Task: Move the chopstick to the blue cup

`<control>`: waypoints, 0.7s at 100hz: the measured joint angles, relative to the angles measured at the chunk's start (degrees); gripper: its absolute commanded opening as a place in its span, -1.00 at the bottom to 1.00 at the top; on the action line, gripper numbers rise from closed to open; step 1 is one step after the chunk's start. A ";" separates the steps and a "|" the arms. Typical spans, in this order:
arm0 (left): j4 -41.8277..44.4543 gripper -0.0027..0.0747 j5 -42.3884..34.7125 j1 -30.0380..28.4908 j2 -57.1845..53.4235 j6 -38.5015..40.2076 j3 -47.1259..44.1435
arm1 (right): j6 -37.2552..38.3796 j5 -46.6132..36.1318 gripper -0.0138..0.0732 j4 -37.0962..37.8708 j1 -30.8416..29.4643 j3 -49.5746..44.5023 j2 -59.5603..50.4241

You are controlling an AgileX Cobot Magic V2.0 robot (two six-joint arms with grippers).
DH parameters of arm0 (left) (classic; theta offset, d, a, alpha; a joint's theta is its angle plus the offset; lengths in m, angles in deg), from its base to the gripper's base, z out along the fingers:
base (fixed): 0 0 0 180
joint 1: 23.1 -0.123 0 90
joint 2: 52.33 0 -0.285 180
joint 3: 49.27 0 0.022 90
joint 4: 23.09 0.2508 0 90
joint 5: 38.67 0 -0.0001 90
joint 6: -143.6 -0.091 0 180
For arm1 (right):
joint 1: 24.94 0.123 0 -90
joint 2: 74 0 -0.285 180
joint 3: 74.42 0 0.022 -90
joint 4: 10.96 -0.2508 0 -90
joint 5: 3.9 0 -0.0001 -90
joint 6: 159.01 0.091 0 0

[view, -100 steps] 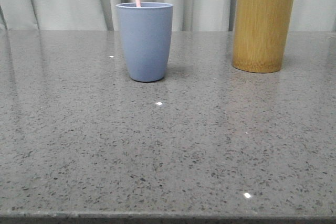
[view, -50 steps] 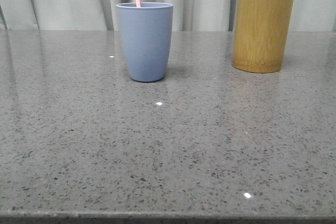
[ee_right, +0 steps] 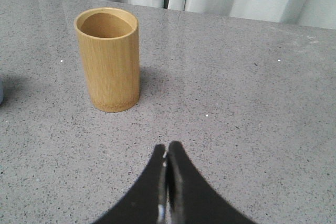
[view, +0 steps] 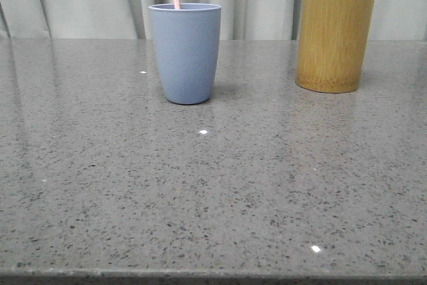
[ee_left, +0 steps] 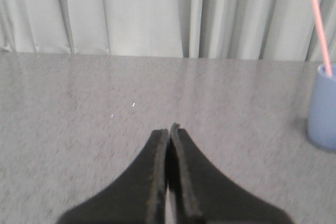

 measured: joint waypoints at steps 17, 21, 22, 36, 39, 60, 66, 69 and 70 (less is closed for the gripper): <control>5.86 -0.98 -0.67 0.00 -7.89 0.20 -8.00 | 0.00 0.00 -0.84 0.00 0.00 0.00 0.00; 6.58 -0.98 -0.81 0.00 -8.55 0.20 -9.33 | 0.00 0.00 -0.84 0.00 0.00 0.00 0.00; 6.59 -0.98 -0.81 0.00 -8.70 0.20 -9.70 | 0.00 0.00 -0.84 0.00 0.00 0.00 0.00; 7.94 -0.98 -0.81 0.00 -8.69 1.39 -9.91 | 0.00 0.00 -0.84 0.00 0.00 0.00 -0.04; 8.56 -0.98 -0.80 0.00 -8.69 1.54 -9.91 | 0.00 0.00 -0.84 0.00 0.00 0.00 -0.04; 12.84 -0.98 -1.00 0.00 -8.69 4.26 -9.91 | 0.00 0.00 -0.84 0.00 0.00 0.00 -0.04; 12.95 -0.98 -1.00 0.00 -8.69 4.50 -9.91 | 0.00 0.00 -0.84 0.00 0.00 0.00 -0.04; 12.95 -0.98 -1.00 0.00 -8.69 4.50 -9.91 | 0.00 0.00 -0.84 0.00 0.00 0.00 -0.04; 12.95 -0.98 -1.03 0.00 -8.69 4.50 -9.91 | 0.00 0.00 -0.84 0.00 0.00 0.00 -0.04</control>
